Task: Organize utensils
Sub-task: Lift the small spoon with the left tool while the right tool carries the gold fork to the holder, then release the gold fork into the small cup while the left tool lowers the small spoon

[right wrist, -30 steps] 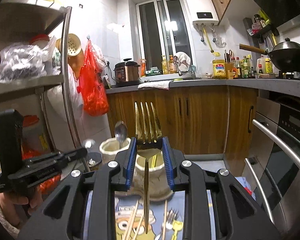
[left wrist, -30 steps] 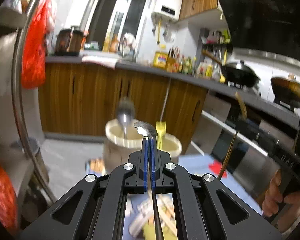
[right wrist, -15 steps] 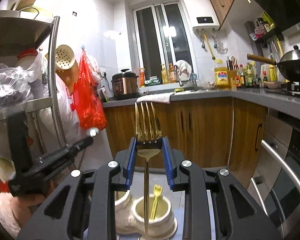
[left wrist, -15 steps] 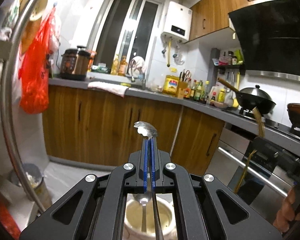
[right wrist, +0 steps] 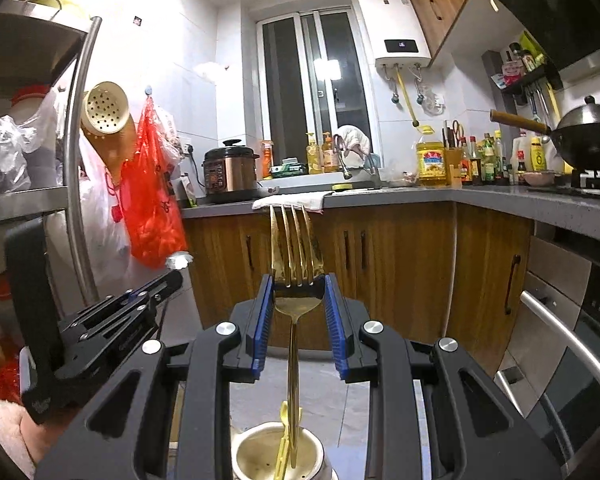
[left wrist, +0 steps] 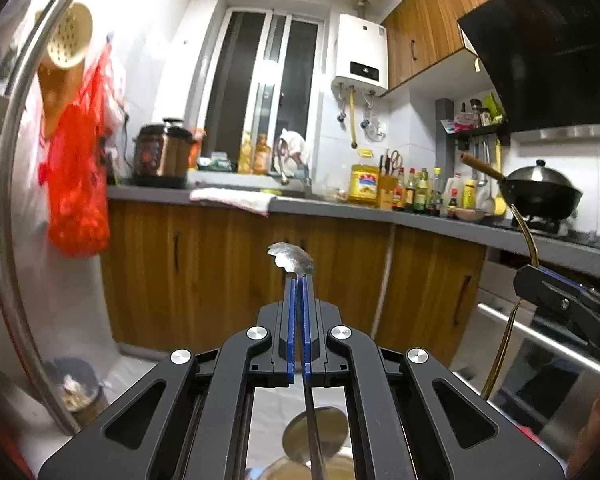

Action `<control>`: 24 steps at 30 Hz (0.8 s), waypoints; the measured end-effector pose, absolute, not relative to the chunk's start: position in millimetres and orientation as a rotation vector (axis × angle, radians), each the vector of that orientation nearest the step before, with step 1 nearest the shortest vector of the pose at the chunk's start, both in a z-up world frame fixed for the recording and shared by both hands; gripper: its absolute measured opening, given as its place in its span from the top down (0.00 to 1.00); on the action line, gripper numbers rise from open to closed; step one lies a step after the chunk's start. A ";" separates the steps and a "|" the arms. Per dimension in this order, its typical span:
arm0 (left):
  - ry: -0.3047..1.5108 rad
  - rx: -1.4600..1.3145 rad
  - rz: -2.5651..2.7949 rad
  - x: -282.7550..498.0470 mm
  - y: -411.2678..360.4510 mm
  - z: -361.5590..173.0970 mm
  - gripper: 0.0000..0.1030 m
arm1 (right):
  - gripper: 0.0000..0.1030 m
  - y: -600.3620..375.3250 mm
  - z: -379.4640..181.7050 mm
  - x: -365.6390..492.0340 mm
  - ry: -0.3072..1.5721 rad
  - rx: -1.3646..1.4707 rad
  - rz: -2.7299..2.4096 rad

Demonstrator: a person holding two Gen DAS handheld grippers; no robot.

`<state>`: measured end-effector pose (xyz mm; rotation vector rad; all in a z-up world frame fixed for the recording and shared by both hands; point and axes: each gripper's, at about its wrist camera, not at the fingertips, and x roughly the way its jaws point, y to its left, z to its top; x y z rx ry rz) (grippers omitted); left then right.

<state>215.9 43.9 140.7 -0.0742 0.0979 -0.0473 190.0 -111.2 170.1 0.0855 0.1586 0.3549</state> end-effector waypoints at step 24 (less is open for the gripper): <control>0.203 -0.108 -0.085 164.5 54.4 100.0 0.97 | 0.76 -118.6 106.9 175.7 0.289 0.111 0.370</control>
